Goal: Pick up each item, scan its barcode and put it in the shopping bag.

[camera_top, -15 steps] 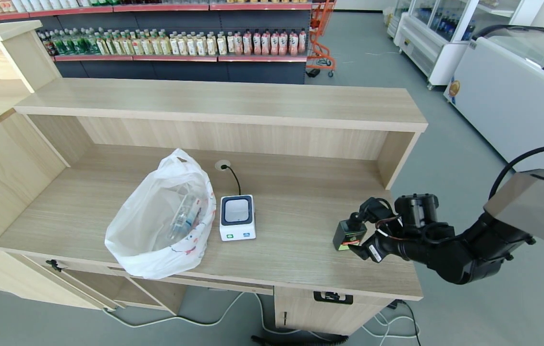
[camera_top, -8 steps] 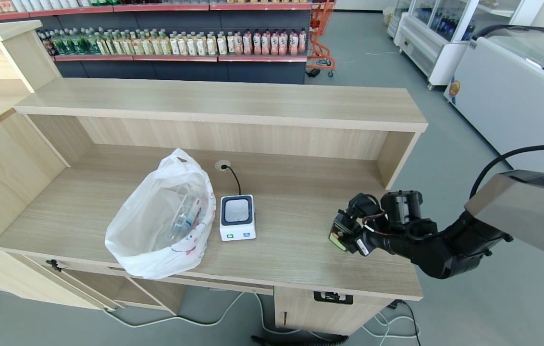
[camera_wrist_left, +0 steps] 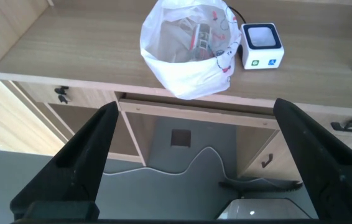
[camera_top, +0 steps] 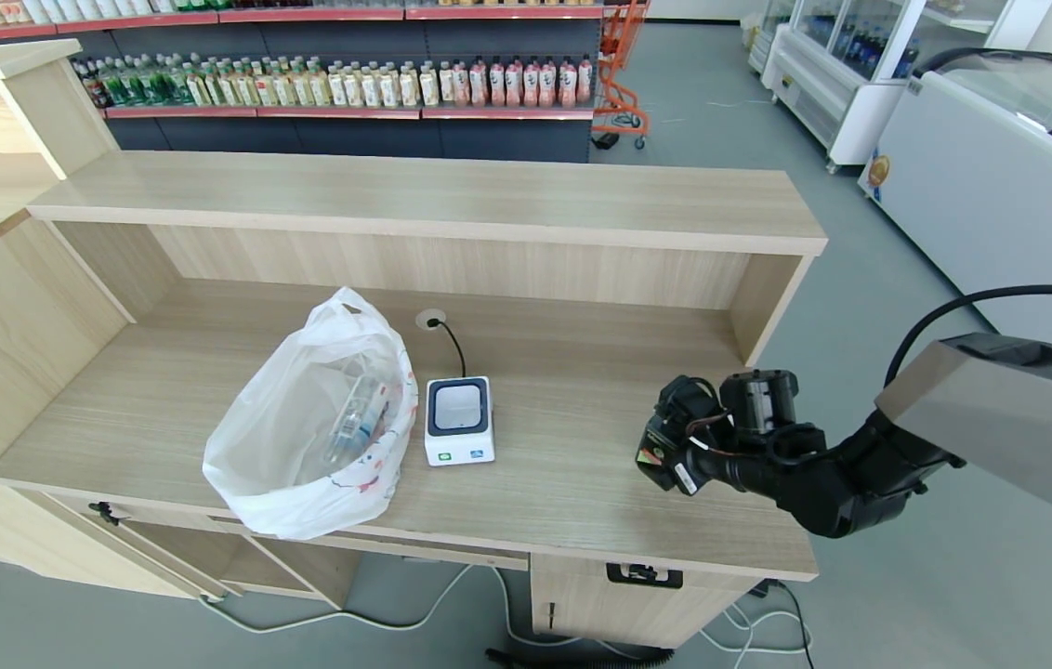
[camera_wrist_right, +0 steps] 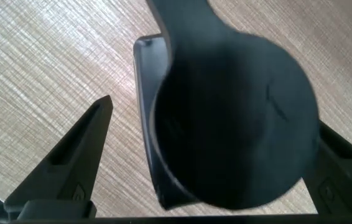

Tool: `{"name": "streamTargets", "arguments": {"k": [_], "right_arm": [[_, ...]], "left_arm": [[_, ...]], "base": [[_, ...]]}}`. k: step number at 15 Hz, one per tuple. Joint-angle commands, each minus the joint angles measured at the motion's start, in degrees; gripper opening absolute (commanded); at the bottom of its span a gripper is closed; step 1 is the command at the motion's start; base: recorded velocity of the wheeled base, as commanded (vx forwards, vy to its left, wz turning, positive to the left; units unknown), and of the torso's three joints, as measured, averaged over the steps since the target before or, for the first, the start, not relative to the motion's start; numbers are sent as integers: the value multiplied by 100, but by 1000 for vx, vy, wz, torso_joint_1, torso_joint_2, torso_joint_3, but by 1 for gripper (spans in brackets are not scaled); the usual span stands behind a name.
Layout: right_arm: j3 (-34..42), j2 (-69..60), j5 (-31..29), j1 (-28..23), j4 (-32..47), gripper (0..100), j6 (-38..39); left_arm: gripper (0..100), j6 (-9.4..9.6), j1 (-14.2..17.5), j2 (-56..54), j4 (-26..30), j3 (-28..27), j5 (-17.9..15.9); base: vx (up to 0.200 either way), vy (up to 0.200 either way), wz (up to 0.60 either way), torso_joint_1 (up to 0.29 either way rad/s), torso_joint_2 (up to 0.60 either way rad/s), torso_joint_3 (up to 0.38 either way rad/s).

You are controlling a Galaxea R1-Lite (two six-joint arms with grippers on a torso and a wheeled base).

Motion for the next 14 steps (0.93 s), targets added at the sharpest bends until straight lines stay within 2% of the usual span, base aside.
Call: {"name": "streamTargets", "arguments": {"k": [1,4,5,11,14], "right_arm": [[-153,111,9,29,7,100,5],[-259,242,9,47,-11,100,5],[-285,251,9,73,7,0,14],[-364,154,-9,108,-20,0,32],[-109,-329,-44,91,-29,0,14]], "left_arm": [[100,-2,0,-2,0,0,0],[100,-2,0,-2,0,0,0],[100,-2,0,-2,0,0,0],[100,-2,0,-2,0,0,0],[100,-11,0,-2,0,0,0]], "base": [[0,0,0,0,0,0],[0,0,0,0,0,0],[0,0,0,0,0,0],[0,0,0,0,0,0],[0,0,0,0,0,0]]}}
